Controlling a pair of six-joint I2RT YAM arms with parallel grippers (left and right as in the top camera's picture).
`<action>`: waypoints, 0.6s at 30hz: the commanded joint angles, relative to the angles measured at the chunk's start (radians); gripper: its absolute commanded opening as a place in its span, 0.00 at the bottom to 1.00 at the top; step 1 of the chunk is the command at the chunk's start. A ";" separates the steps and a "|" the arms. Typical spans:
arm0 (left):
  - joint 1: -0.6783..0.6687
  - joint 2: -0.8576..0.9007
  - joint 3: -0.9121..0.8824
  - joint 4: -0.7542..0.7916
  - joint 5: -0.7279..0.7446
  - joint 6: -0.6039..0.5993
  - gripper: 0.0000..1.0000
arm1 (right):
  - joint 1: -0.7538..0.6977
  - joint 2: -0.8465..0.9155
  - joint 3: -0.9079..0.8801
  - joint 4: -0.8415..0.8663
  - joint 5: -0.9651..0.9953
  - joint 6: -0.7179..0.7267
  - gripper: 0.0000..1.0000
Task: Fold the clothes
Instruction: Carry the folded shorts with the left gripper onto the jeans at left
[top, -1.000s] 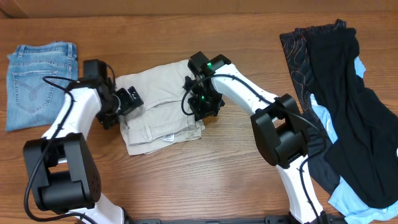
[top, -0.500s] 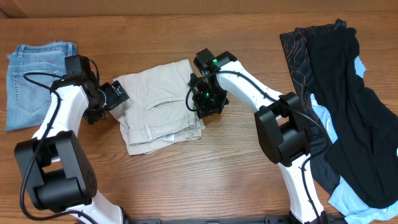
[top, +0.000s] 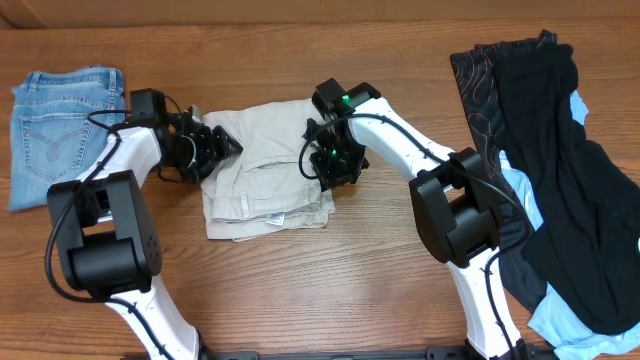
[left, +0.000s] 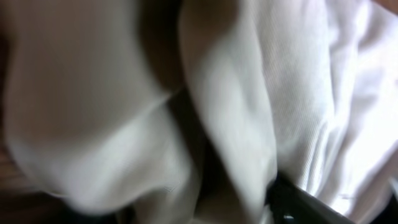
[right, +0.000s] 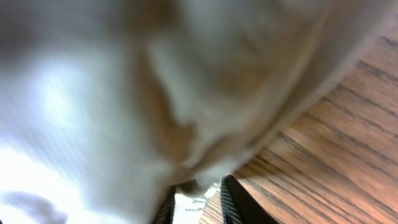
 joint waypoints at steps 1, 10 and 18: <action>-0.026 0.054 -0.014 0.012 0.163 0.089 0.53 | 0.000 -0.006 0.005 0.003 -0.014 -0.002 0.24; -0.004 -0.074 0.120 -0.101 0.019 0.222 0.04 | -0.069 -0.058 0.134 -0.083 0.010 0.086 0.21; 0.159 -0.298 0.390 -0.337 -0.176 0.318 0.04 | -0.215 -0.218 0.250 -0.188 0.058 0.085 0.21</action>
